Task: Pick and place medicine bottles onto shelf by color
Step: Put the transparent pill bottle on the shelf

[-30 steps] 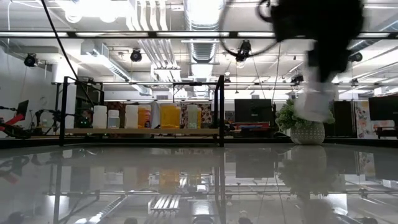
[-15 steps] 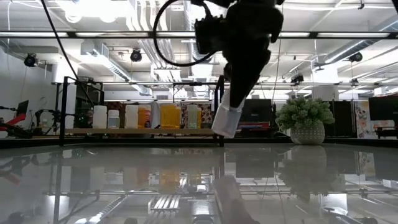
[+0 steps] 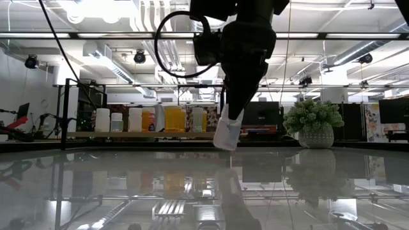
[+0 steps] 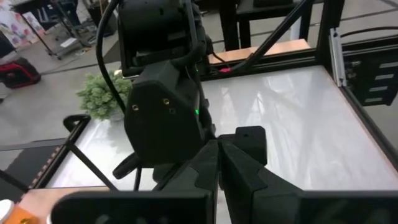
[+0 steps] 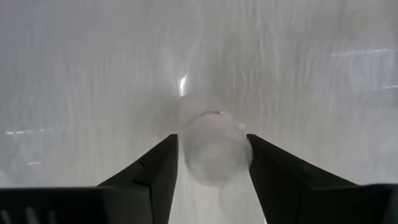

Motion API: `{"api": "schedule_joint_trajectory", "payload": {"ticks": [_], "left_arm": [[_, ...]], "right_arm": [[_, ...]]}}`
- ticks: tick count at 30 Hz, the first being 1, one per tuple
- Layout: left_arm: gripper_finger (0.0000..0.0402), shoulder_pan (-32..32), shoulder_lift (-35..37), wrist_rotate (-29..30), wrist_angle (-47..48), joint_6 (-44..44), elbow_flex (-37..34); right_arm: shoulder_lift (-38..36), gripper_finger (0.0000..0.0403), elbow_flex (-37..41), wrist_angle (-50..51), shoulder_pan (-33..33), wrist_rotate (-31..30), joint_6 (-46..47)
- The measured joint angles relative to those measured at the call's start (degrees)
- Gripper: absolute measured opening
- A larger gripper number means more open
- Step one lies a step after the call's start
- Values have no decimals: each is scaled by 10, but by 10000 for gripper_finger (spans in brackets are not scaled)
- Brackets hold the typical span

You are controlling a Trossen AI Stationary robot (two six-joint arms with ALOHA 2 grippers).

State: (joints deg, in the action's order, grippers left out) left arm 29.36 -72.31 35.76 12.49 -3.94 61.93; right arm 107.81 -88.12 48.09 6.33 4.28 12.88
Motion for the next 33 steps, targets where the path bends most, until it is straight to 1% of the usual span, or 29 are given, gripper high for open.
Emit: {"api": "schedule_joint_trajectory", "payload": {"ticks": [4,9,13,17,21,24,27,30,33], "left_arm": [[0,0,0,4,0,2,0],[0,0,0,6,0,2,0],[0,0,0,6,0,-1,0],[0,0,-4,6,-1,-2,0],[0,0,-20,6,-4,-2,-1],[0,-1,-36,6,-28,-2,-1],[0,-6,-53,6,-59,1,-1],[2,-13,-67,4,-81,2,-1],[19,-23,-80,-16,-96,-2,-1]], "right_arm": [[0,193,0,-7,0,-14,1],[-1,212,-7,-4,0,-15,-4],[-21,215,-7,21,0,-15,-23],[-66,211,13,38,14,-21,-31],[-134,205,80,12,42,-64,-31],[-194,199,155,-40,63,-89,-31],[-259,194,242,-128,84,-90,-33],[-325,189,329,-239,103,-89,-36],[-389,184,404,-322,118,-103,-38]]}}
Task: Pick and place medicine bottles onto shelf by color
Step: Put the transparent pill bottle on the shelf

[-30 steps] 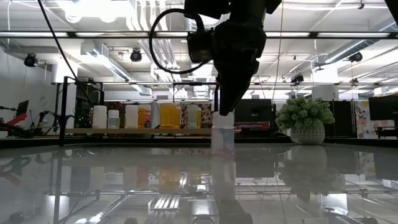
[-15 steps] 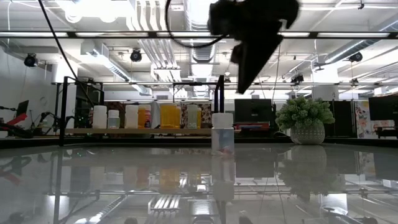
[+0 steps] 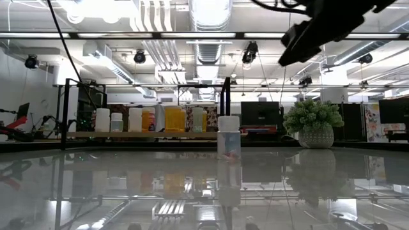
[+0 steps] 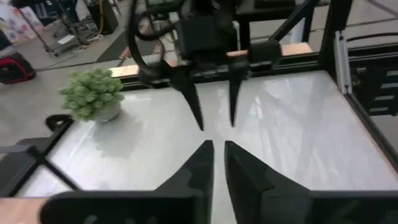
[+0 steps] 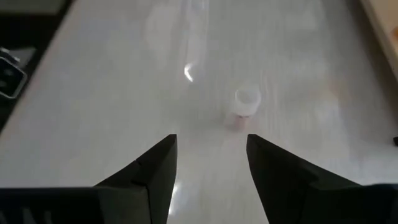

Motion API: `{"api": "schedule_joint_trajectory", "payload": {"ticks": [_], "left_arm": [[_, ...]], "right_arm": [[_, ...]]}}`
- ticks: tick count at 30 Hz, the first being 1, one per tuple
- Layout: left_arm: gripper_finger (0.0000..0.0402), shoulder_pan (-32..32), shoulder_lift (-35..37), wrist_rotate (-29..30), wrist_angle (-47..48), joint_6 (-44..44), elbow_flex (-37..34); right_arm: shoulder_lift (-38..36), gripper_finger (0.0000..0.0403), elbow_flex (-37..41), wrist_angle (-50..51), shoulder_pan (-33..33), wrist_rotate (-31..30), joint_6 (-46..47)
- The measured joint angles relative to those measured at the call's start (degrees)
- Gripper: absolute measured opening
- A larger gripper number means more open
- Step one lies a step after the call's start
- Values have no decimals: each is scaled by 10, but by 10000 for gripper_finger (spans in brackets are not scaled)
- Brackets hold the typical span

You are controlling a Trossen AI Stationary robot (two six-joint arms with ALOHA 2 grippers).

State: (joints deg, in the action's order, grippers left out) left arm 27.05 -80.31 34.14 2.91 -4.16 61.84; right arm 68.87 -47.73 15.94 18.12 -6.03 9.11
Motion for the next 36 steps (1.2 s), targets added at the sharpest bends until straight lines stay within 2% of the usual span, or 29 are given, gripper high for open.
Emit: {"api": "schedule_joint_trajectory", "payload": {"ticks": [3,10,15,18,22,25,28,32,36], "left_arm": [[52,-9,-23,-24,-30,-1,0],[157,-47,-94,-28,-48,-16,28],[211,-93,-157,-97,-45,-16,53],[220,-121,-196,-149,-42,-16,71],[221,-145,-230,-176,-4,-18,82],[221,-155,-238,-183,49,-44,88],[221,-162,-246,-221,72,-60,88],[221,-162,-251,-245,72,-61,87],[221,-162,-251,-243,72,-60,86]], "right_arm": [[-58,179,60,-52,11,-7,1],[-167,176,172,-206,24,-22,-34],[-210,173,227,-287,24,-22,-57],[-225,173,245,-299,24,-22,-56],[-227,173,255,-299,24,-22,-41],[-221,173,260,-301,24,-22,-31],[-218,173,269,-312,24,-22,-30],[-218,173,286,-347,24,-31,-32],[-218,173,288,-349,23,-32,-32]]}}
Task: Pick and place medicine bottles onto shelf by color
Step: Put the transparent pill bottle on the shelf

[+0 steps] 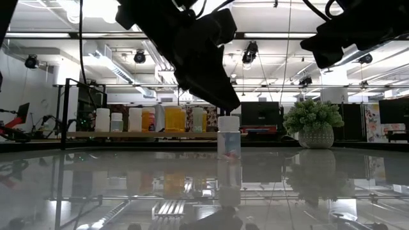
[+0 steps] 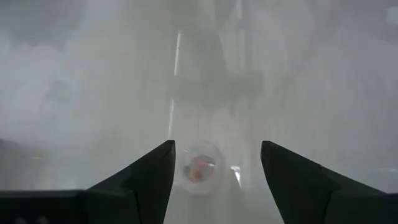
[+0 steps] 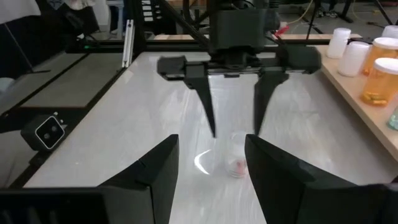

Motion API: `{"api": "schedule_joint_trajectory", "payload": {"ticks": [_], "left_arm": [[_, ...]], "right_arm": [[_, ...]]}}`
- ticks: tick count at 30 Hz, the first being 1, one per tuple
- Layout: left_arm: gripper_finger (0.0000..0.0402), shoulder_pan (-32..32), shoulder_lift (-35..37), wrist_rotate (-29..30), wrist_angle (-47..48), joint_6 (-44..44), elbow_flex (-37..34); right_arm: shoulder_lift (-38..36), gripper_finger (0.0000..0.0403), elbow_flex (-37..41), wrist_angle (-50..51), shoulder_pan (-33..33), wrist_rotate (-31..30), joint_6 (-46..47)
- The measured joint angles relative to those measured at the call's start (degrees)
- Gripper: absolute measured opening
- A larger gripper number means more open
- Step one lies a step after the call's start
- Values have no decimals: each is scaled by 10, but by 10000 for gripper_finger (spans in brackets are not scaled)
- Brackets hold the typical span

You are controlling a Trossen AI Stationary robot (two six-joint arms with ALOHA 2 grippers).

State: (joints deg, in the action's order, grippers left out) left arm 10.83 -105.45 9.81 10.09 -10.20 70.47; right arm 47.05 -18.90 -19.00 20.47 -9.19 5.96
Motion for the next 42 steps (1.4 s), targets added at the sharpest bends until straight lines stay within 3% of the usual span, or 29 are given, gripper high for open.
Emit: {"api": "schedule_joint_trajectory", "payload": {"ticks": [4,29,42], "left_arm": [[221,-2,-3,27,0,0,-1],[221,-3,-3,20,-67,-2,-43],[211,-3,-44,12,-95,-18,-42]], "right_arm": [[0,173,-1,0,0,0,0],[0,173,-2,-2,0,-4,5],[0,173,-2,-2,0,-14,5]]}}
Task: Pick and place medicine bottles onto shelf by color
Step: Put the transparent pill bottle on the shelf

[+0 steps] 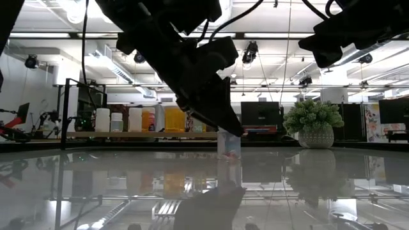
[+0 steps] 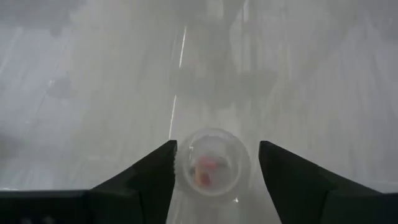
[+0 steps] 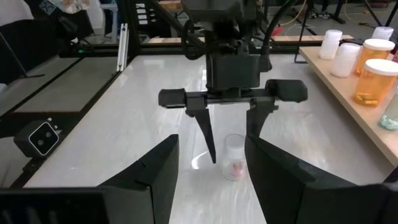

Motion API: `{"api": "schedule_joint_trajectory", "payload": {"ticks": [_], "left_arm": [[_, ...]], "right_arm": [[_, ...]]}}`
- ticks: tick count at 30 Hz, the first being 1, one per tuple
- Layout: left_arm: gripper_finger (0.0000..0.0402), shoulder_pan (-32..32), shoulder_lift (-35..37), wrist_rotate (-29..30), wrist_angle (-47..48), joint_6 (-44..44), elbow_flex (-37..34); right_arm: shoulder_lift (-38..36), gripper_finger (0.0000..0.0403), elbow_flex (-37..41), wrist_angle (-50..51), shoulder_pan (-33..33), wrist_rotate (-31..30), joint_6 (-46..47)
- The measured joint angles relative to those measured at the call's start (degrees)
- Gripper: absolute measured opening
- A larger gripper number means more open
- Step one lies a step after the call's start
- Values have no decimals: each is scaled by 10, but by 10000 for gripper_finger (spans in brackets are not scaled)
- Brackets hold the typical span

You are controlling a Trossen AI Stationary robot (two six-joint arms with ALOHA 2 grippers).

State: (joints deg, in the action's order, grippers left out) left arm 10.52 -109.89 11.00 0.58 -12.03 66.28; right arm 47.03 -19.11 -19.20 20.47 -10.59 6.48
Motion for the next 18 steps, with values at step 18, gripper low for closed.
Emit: {"api": "schedule_joint_trajectory", "payload": {"ticks": [18], "left_arm": [[131,2,59,7,70,-12,2]], "right_arm": [[0,173,0,0,0,0,1]]}}
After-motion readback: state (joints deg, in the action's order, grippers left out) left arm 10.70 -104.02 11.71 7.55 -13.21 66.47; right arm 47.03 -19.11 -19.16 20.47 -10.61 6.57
